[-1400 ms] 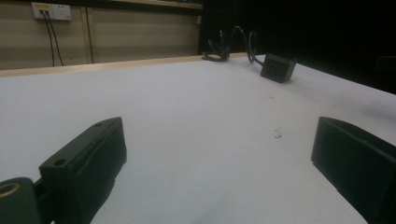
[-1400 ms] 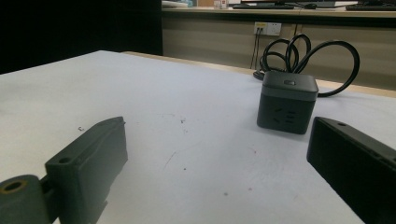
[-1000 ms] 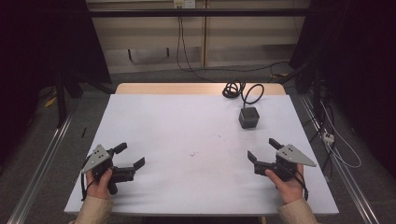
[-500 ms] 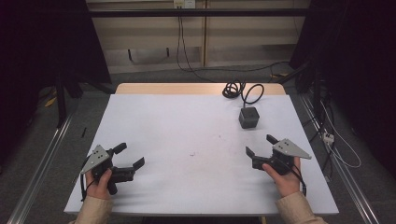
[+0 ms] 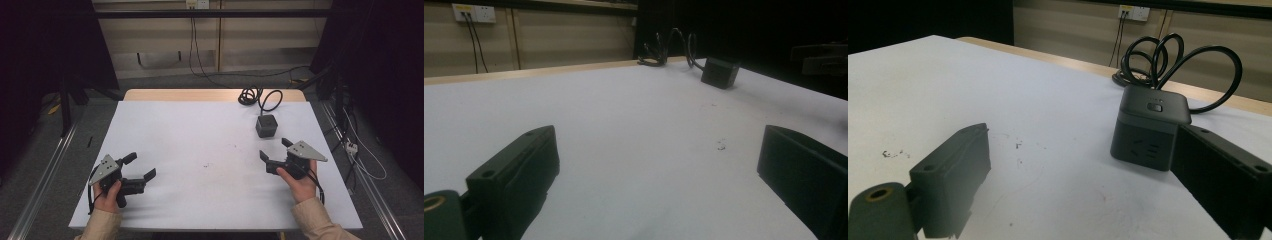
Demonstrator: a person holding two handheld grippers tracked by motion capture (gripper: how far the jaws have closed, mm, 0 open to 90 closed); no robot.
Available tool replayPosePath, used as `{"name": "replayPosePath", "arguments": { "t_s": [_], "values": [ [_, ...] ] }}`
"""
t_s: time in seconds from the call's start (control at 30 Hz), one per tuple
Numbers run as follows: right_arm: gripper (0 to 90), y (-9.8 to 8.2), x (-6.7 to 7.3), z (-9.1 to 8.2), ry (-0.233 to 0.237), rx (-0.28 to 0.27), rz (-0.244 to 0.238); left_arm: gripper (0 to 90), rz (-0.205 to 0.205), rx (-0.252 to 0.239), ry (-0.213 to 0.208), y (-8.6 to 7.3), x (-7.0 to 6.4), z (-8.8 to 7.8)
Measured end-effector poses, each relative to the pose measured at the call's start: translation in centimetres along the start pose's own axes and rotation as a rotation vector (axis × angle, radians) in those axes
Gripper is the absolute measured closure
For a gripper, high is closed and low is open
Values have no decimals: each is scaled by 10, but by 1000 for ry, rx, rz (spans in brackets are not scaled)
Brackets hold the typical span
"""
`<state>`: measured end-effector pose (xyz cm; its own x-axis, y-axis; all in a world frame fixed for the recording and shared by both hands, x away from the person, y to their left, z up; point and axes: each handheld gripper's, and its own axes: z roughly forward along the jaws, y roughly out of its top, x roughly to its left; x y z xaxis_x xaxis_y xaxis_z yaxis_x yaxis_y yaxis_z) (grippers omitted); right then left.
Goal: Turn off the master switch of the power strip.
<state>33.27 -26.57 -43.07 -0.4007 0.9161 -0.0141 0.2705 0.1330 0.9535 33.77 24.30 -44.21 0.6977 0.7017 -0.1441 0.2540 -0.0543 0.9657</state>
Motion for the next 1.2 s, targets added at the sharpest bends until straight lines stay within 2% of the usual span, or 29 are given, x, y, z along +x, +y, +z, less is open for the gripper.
{"name": "replayPosePath", "arguments": {
  "t_s": [0.47, 0.57, 0.8, 1.2],
  "values": [
    [102, 14, 2, 14, 3, -7, 11, 29, 3, -6, -2, 2, -1, 2],
    [105, 17, 2, 15, -1, -10, 1, 29, 0, -8, -5, 2, -1, 2],
    [108, 15, 1, 21, 0, -3, 10, 29, 6, -2, 1, 2, -1, 1],
    [143, 17, -9, 24, -4, -7, 68, 29, -1, -16, 0, 4, -1, 2]
  ]
}}
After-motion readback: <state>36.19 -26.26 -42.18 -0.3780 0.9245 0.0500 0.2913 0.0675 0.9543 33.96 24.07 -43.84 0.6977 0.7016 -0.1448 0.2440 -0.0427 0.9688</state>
